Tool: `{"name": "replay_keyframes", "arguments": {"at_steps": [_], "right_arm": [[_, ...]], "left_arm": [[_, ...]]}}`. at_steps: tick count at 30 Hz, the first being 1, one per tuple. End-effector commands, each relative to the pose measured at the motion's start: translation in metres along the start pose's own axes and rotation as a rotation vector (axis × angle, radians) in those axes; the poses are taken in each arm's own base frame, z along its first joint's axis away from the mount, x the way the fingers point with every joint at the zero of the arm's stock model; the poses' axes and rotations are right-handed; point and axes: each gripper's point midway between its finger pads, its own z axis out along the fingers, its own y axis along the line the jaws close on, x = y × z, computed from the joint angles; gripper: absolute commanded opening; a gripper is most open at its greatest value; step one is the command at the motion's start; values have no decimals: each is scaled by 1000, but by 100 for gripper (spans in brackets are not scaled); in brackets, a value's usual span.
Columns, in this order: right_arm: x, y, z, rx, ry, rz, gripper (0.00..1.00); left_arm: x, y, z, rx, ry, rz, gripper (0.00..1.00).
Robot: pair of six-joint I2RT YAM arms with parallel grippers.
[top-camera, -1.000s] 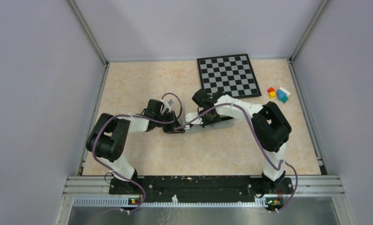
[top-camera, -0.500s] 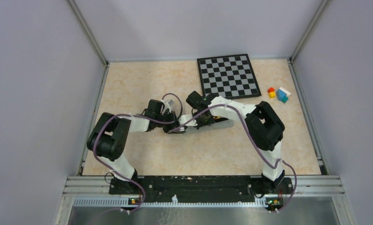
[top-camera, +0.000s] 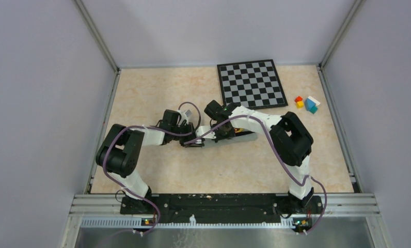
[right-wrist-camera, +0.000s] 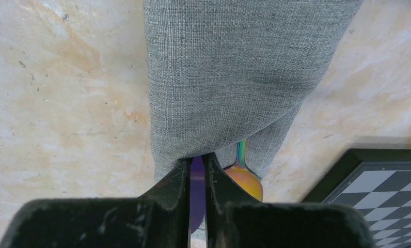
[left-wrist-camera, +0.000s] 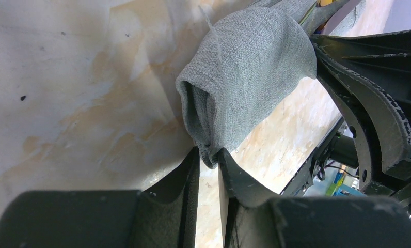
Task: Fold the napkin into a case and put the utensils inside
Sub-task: Insert the knife into the folded napkin.
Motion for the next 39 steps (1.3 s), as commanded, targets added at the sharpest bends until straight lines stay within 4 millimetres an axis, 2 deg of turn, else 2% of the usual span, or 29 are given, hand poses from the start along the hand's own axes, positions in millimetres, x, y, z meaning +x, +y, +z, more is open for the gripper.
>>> {"name": "replay_keyframes", "arguments": {"at_steps": [1,9,15,21,23,26,29,32,37,39], "right_arm": [[-32,-12,-9,39,-105,8,0],[-37,-11,-7,35,-124,32,0],[-31,-8,-9,40,-98,47,0],[-17,-9,-22,94,-42,65,17],[-13,-13,-32,130,-32,76,24],[-12,-12,-44,147,-37,84,52],[-11,-11,-53,153,-45,91,56],[-2,-10,-69,184,-10,122,62],[22,-6,-123,338,18,276,64],[32,-1,-153,436,-15,373,82]], "left_arm": [[-2,1,3,-1,-17,24,24],[-3,0,3,-2,-19,23,24],[-2,0,2,-9,-21,27,24],[-5,0,-1,-29,-39,38,28],[-6,1,-3,-41,-47,42,30],[-6,2,-5,-51,-55,43,32],[-6,1,-7,-51,-61,47,32],[-5,0,-12,-64,-72,51,33],[-9,-16,-36,-77,-120,78,44],[-13,-32,-55,-67,-154,98,51]]}}
